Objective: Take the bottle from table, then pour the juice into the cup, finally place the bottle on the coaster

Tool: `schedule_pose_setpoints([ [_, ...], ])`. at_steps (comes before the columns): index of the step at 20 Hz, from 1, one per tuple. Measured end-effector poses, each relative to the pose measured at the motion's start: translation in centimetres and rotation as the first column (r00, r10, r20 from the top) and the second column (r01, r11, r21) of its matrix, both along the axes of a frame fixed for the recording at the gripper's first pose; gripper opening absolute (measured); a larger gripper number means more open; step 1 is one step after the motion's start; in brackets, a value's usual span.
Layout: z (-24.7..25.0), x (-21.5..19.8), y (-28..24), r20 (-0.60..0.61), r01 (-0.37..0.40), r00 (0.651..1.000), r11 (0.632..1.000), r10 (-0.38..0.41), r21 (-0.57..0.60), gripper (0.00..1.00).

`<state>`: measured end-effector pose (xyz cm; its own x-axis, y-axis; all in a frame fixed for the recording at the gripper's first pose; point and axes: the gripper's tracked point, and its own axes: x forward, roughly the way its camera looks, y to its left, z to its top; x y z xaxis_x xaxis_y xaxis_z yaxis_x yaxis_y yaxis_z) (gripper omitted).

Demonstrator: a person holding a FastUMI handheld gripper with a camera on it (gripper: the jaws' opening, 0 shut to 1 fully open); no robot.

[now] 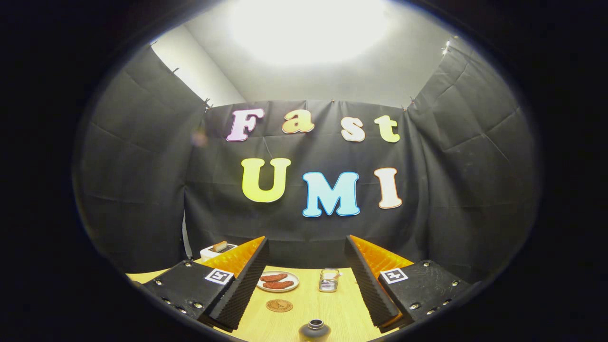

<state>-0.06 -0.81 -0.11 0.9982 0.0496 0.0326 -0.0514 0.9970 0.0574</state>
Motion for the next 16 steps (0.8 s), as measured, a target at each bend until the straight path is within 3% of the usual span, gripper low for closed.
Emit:
schedule_pose_setpoints([
  [16, -7.2, 1.2, -2.1, -0.1, -0.066, 0.992, 0.997, 0.071, 0.047, 0.97],
])
